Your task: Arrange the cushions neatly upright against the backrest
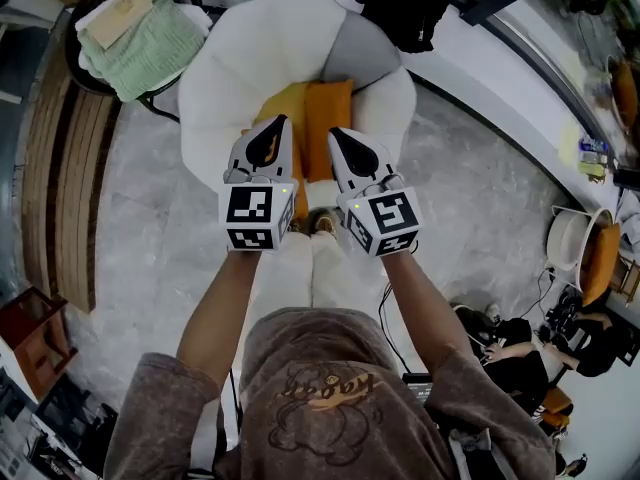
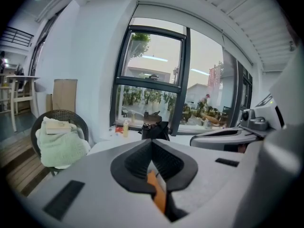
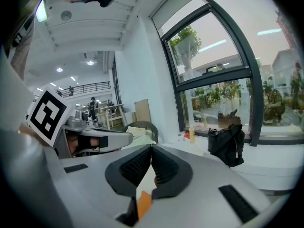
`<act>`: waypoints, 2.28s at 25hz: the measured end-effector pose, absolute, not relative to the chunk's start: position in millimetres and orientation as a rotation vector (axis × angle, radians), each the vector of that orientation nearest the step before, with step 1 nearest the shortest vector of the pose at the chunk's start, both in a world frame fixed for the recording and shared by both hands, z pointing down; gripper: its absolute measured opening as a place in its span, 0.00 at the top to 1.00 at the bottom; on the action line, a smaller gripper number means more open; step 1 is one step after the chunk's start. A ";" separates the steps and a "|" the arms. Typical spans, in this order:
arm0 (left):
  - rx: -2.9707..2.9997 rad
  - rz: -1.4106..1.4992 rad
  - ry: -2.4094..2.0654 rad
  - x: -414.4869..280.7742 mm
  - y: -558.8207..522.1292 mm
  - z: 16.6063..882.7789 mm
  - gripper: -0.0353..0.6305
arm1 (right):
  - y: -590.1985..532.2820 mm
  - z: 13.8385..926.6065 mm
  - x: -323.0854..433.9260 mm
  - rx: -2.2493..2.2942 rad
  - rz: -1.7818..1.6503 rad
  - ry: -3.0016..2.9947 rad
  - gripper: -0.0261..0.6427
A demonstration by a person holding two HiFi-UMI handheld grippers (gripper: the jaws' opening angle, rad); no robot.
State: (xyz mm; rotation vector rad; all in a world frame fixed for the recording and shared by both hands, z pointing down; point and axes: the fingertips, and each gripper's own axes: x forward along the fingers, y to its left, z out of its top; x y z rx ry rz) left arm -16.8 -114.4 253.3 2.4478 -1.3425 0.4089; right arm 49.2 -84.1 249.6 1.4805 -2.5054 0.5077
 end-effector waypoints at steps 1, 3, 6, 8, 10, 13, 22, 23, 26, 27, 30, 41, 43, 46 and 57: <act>2.445 0.414 -1.338 -16.4 -116.7 261.7 0.94 | -86.5 257.2 49.4 1.477 0.508 -2.500 0.93; 2.443 0.428 -1.329 -14.7 -121.2 278.8 0.94 | -91.7 271.6 51.5 1.477 0.512 -2.491 0.93; 2.443 0.443 -1.319 -10.3 -128.2 300.1 0.94 | -99.4 291.3 57.5 1.490 0.529 -2.480 0.93; 2.444 0.449 -1.315 -6.8 -131.3 313.0 0.94 | -102.2 304.5 61.8 1.500 0.540 -2.472 0.93; 2.441 0.461 -1.309 -3.4 -133.0 327.4 0.94 | -104.8 318.4 65.8 1.505 0.551 -2.465 0.93; 2.432 0.479 -1.297 1.4 -133.9 351.8 0.94 | -108.5 340.5 71.7 1.509 0.570 -2.454 0.93; 2.407 0.548 -1.236 13.0 -133.2 435.0 0.94 | -119.5 413.5 79.9 1.486 0.605 -2.433 0.93; 2.406 0.551 -1.229 14.6 -134.1 443.6 0.94 | -120.9 422.1 80.6 1.488 0.608 -2.429 0.93; 2.399 0.554 -1.218 18.4 -136.2 468.7 0.94 | -123.7 451.6 81.5 1.487 0.629 -2.409 0.93; 2.397 0.556 -1.213 19.3 -136.7 476.4 0.94 | -124.0 461.8 81.4 1.487 0.640 -2.401 0.93; 2.392 0.568 -1.191 21.1 -136.3 498.1 0.94 | -121.9 489.7 79.8 1.485 0.670 -2.380 0.93; 2.371 0.614 -1.128 21.2 -128.2 538.7 0.94 | -123.1 544.2 93.2 1.473 0.741 -2.301 0.93; 2.374 0.613 -1.117 24.0 -127.5 540.8 0.94 | -126.1 552.8 96.8 1.451 0.756 -2.286 0.91; 2.371 0.616 -1.104 27.3 -127.1 546.1 0.94 | -127.9 568.6 99.0 1.397 0.781 -2.269 0.82; 2.354 0.626 -1.079 40.0 -141.9 577.0 0.94 | -136.0 659.8 107.9 1.258 0.963 -2.143 0.53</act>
